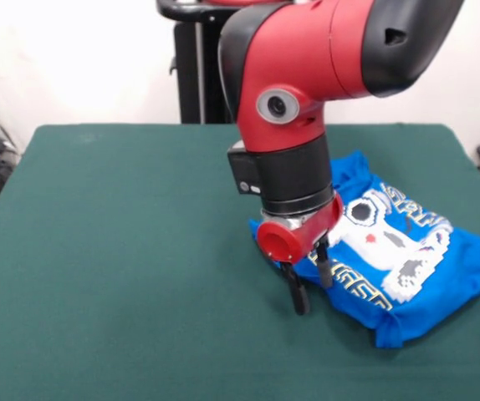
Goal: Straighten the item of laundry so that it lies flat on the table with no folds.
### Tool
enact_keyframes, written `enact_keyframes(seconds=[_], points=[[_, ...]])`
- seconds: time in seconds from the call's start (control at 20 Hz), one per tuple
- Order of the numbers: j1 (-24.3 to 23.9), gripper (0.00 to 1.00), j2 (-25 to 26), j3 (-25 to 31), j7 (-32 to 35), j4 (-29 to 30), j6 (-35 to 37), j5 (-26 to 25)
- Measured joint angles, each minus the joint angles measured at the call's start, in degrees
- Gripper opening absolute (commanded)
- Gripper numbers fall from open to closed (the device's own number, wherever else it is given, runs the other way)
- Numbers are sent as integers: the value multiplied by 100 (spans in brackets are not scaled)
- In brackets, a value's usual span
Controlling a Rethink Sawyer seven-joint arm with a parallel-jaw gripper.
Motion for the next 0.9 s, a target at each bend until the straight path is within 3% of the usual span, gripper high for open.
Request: enact_keyframes(seconds=[0.9], points=[[79,100,-20,-10,0,1,-150,-280]])
